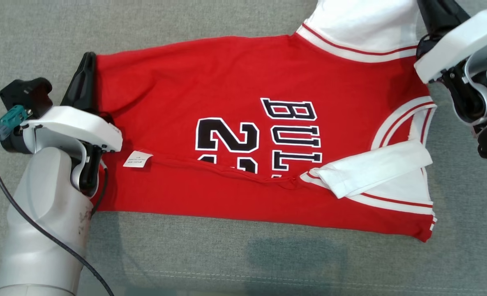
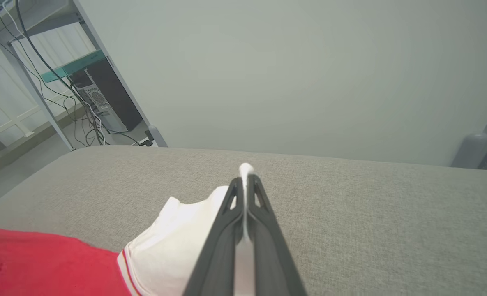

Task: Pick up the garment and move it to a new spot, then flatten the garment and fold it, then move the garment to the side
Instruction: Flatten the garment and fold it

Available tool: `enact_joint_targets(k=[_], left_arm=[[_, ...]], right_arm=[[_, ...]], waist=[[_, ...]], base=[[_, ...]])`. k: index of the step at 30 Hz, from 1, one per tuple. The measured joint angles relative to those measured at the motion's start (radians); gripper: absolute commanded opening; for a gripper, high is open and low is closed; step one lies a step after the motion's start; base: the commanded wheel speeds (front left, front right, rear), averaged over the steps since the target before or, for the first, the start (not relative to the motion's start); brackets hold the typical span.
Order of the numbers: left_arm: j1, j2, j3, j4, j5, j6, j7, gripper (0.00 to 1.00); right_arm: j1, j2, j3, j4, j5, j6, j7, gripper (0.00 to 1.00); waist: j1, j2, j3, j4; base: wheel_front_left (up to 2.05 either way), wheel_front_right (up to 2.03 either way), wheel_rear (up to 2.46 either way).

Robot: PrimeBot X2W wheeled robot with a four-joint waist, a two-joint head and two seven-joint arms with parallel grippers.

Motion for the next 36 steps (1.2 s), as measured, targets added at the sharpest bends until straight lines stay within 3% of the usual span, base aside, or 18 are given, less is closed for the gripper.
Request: enact_joint_targets(k=[18,36], left_arm=[[0.146,0.032,0.009,-0.027,-0.010,0.000,0.000,0.00],[0.268,0.093,0.012,-0.020,-0.025,0.000,0.000,0.00]], right_arm=[[0.240,-0.137,0.223,-0.290,0.216,-0.001,-0.035,0.00],[0.408,-0.209,0.278,-0.425,0.370,-0.001,-0.042,0.00]], waist=[[0.0000,0.0000,-0.142,-0.055],[0.0000,0.0000,-0.219,-0.098]], base=[[0.00,0.00,0.00],[0.00,0.00,0.00]])
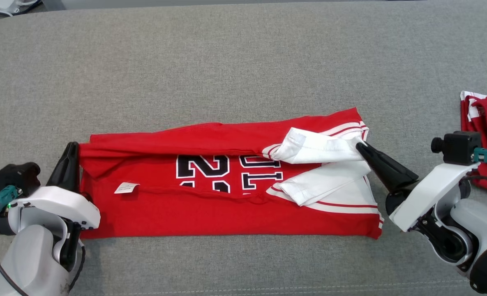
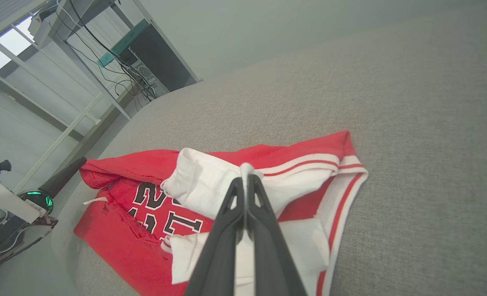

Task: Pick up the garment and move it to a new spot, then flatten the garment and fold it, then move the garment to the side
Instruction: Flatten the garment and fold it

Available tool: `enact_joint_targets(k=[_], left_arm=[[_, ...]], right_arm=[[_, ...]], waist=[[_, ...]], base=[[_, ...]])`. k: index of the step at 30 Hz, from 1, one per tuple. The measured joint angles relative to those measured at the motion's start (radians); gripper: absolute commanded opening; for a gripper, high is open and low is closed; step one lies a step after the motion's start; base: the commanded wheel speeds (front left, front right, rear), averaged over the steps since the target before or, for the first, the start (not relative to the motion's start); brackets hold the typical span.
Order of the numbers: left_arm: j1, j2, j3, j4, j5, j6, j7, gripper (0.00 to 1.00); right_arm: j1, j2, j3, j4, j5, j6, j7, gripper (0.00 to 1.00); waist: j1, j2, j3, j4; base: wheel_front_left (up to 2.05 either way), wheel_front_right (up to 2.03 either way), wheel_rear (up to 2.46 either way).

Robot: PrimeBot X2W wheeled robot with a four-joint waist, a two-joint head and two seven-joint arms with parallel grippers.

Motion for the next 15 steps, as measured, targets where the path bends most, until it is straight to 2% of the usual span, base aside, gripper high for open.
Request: enact_joint_targets(k=[12,13,14,15], left_arm=[[0.066,-0.004,0.001,0.011,0.065,0.000,0.001,0.00],[0.072,-0.006,0.005,0.012,0.071,0.000,0.001,0.00],[0.076,-0.011,0.010,0.017,0.081,0.000,0.001,0.24],[0.078,-0.017,0.013,0.022,0.090,0.000,0.002,0.54]], right_arm=[[0.081,0.001,-0.021,0.021,0.013,0.000,0.000,0.00],[0.087,0.001,-0.022,0.025,0.013,0.000,0.000,0.18],[0.093,0.002,-0.022,0.033,0.013,0.000,0.000,0.65],[0.098,0.004,-0.023,0.045,0.015,0.000,0.000,1.00]], waist=[[0.0000,0.0000,-0.021,-0.001],[0.0000,0.0000,-0.023,0.000],[0.0000,0.0000,-0.024,0.000],[0.0000,0.0000,-0.026,0.001]], base=[[0.00,0.00,0.00],[0.00,0.00,0.00],[0.00,0.00,0.00],[0.00,0.00,0.00]])
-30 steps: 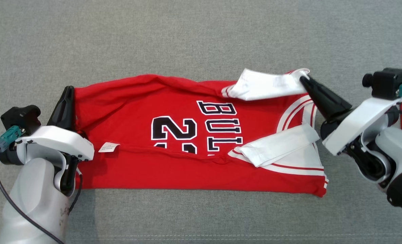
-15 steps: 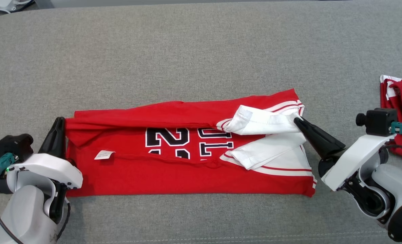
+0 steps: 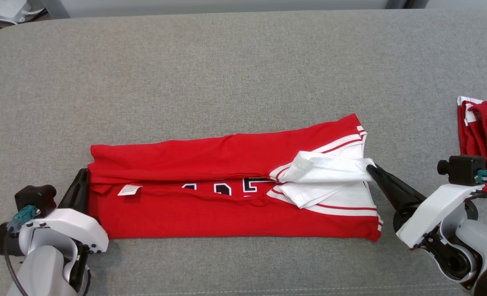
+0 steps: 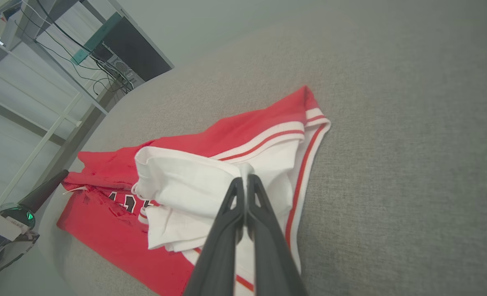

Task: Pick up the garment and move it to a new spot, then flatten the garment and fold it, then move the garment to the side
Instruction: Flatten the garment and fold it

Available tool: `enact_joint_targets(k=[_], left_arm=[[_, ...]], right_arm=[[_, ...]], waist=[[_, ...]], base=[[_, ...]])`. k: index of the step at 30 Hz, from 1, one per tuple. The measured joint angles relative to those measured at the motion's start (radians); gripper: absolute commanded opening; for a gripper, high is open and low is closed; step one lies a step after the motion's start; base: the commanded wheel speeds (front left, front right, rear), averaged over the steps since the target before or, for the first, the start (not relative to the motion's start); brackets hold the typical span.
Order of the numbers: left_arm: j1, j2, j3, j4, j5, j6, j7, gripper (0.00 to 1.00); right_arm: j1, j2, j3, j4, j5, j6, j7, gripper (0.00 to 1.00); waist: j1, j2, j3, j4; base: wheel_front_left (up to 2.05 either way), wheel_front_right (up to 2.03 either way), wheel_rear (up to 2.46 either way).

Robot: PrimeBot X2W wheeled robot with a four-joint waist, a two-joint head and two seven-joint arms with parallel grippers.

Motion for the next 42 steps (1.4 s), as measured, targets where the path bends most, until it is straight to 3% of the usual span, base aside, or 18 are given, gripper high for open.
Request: enact_joint_targets(k=[1,5,10,17,27,42], left_arm=[[0.000,-0.006,0.003,0.003,0.007,0.001,0.000,1.00],[0.007,-0.026,0.035,-0.025,0.038,0.028,0.000,1.00],[0.067,-0.065,0.097,-0.129,0.069,0.080,0.001,1.00],[0.155,-0.136,0.121,-0.258,0.129,0.106,0.001,1.00],[0.204,-0.172,0.137,-0.282,0.148,0.089,0.001,1.00],[0.218,-0.185,0.146,-0.275,0.159,0.055,0.001,1.00]], right_arm=[[0.005,0.000,-0.005,0.006,0.007,0.000,0.000,1.00],[0.024,0.005,-0.054,0.009,0.010,0.000,0.000,1.00],[0.063,0.028,-0.191,0.067,-0.037,0.000,0.000,1.00],[0.141,0.127,-0.307,0.188,-0.165,0.000,-0.001,1.00],[0.165,0.244,-0.430,0.348,-0.345,0.000,-0.001,1.00],[0.132,0.318,-0.429,0.529,-0.413,0.000,-0.010,1.00]], waist=[[0.0001,0.0000,-0.002,0.001],[0.0000,0.0000,-0.012,0.005],[0.0000,0.0000,-0.036,0.010],[0.0000,0.0000,-0.070,0.032],[0.0000,0.0000,-0.089,0.087],[0.0001,0.0000,-0.058,0.157]], base=[[0.00,0.00,0.00],[0.00,0.00,0.00],[0.00,0.00,0.00],[0.00,0.00,0.00],[0.00,0.00,0.00],[0.00,0.00,0.00]])
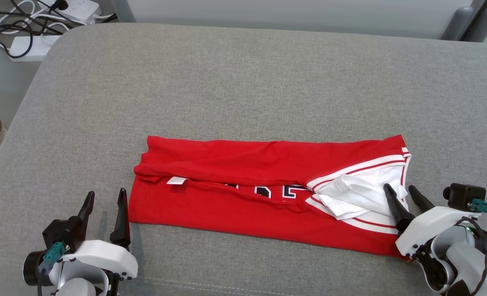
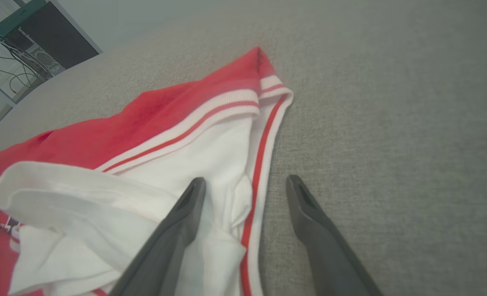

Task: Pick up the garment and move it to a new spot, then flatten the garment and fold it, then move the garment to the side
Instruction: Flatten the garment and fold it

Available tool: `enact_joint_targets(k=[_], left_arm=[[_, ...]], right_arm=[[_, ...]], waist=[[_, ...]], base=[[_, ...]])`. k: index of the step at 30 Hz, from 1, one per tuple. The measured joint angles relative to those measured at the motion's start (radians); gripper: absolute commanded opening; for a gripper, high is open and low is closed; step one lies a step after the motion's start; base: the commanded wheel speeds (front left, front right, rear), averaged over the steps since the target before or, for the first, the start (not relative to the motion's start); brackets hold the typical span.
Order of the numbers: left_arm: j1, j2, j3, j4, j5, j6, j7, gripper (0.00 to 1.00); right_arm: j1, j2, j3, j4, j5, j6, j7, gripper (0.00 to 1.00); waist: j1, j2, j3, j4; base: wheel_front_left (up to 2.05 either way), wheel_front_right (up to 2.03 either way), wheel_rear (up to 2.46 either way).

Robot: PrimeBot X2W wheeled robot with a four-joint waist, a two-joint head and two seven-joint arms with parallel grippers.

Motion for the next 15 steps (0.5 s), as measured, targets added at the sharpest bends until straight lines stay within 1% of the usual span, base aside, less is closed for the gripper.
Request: enact_joint_targets(k=[5,6,7,8,9,10,11,15], left_arm=[[0.000,-0.003,0.000,0.002,0.000,-0.007,0.000,1.00],[0.000,-0.004,0.000,0.003,0.000,-0.008,0.000,1.00],[0.000,-0.004,0.000,0.004,0.000,-0.008,0.000,1.00],[0.000,-0.004,0.000,0.004,0.000,-0.008,0.000,1.00],[0.000,-0.005,0.000,0.004,0.000,-0.009,0.000,1.00],[-0.001,-0.006,0.000,0.004,0.000,-0.013,0.000,1.00],[-0.001,-0.006,0.000,0.004,0.000,-0.014,0.000,1.00],[-0.001,-0.010,0.000,0.004,0.000,-0.017,0.000,1.00]], right_arm=[[-0.025,0.003,0.034,0.016,0.019,0.000,-0.003,1.00],[-0.028,0.003,0.038,0.017,0.026,0.000,-0.003,0.98],[-0.034,0.002,0.048,0.018,0.031,0.000,0.000,0.85],[-0.040,-0.001,0.058,0.017,0.034,-0.001,0.002,0.67],[-0.042,-0.002,0.065,0.016,0.042,-0.001,0.003,0.34],[-0.046,-0.003,0.073,0.014,0.049,-0.001,0.008,0.12],[-0.050,-0.003,0.079,0.012,0.053,-0.001,0.012,0.00],[-0.058,0.001,0.101,0.002,0.081,0.000,0.021,0.00]], waist=[[0.0000,0.0000,0.012,0.010],[0.0000,0.0000,0.014,0.012],[0.0000,0.0000,0.015,0.013],[0.0000,0.0000,0.017,0.015],[0.0000,0.0000,0.018,0.016],[0.0000,0.0000,0.019,0.017],[0.0000,0.0000,0.020,0.018],[0.0000,0.0000,0.021,0.021]], base=[[0.00,0.00,0.00],[0.00,0.00,0.00],[0.00,0.00,0.00],[0.00,0.00,0.00],[0.00,0.00,0.00],[0.00,0.00,0.00],[0.00,0.00,0.00],[0.00,0.00,0.00]])
